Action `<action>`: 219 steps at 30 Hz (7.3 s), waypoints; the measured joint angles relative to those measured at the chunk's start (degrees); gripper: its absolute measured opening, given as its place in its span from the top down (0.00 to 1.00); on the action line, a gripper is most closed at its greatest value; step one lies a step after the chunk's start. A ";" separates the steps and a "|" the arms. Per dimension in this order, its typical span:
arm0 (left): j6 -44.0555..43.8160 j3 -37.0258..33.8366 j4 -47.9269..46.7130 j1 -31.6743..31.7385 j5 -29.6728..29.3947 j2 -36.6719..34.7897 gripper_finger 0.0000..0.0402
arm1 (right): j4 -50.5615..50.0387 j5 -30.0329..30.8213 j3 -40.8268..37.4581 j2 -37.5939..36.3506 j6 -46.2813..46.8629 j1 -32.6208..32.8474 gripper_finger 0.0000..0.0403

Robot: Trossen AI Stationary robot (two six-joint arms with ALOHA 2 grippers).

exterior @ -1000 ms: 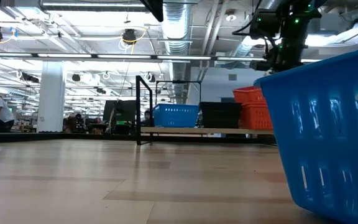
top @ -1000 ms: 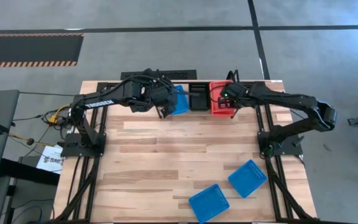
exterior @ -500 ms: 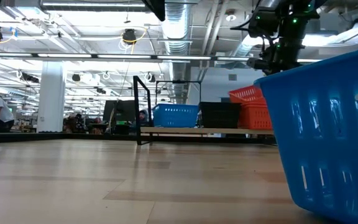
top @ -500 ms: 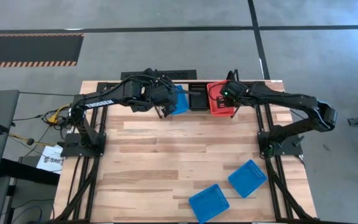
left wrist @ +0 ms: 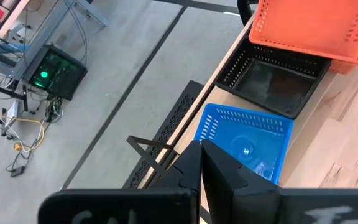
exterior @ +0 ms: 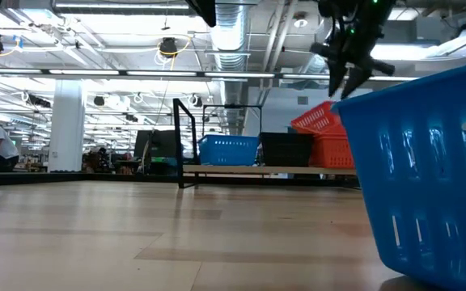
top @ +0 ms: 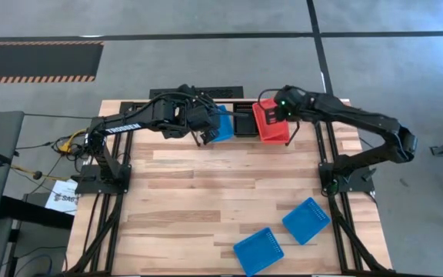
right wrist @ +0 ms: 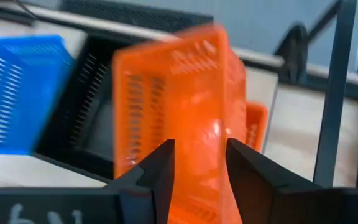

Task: Stack baskets on shelf by color
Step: Stack the orange bin on top of the orange bin on the shelf

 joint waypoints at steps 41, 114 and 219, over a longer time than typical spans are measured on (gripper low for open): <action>-0.52 0.00 -0.13 0.00 0.09 0.00 1.00 | 6.73 -9.97 2.66 12.64 -21.69 -10.06 1.00; -1.11 0.00 -0.02 0.00 2.08 0.00 1.00 | 1.60 -11.17 10.43 12.19 -25.39 -11.98 1.00; -2.93 -0.02 0.00 -0.01 2.67 -0.01 1.00 | -5.00 -20.98 -6.87 8.56 -43.28 1.18 1.00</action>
